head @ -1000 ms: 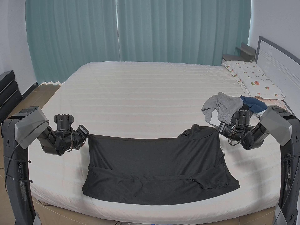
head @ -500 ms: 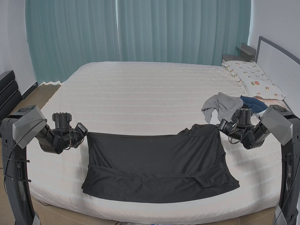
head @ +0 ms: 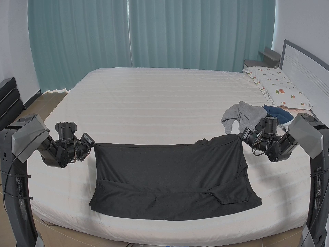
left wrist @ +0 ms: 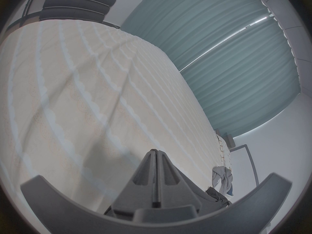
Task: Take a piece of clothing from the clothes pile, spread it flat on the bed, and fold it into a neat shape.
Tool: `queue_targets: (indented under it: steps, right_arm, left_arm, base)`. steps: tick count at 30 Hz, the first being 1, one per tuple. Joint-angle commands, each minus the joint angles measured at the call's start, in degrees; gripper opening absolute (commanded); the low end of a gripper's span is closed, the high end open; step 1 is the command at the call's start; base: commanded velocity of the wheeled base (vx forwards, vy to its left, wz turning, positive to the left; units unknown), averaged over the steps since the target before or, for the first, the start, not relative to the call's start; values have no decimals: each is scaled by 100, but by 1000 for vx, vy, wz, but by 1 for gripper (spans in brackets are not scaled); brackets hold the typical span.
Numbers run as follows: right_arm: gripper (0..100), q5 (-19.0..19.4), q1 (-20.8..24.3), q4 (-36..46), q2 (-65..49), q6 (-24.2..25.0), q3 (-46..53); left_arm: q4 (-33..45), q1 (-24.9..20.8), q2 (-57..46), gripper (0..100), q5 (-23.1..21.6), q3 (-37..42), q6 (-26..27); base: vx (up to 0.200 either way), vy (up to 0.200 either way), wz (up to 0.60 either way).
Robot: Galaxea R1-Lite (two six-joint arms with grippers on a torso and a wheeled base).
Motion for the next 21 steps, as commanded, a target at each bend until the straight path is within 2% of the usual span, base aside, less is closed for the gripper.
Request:
queue_targets:
  steps: [1, 21]
  right_arm:
    - [0, -6, -18, 0, -28, 3, 14]
    - [0, -6, -79, -246, -28, 12, 172]
  left_arm:
    - [-5, -3, -16, 0, -4, 10, -2]
    - [-14, 67, -69, 0, -13, -16, -2]
  base:
    - [0, 0, 0]
    - [0, 0, 0]
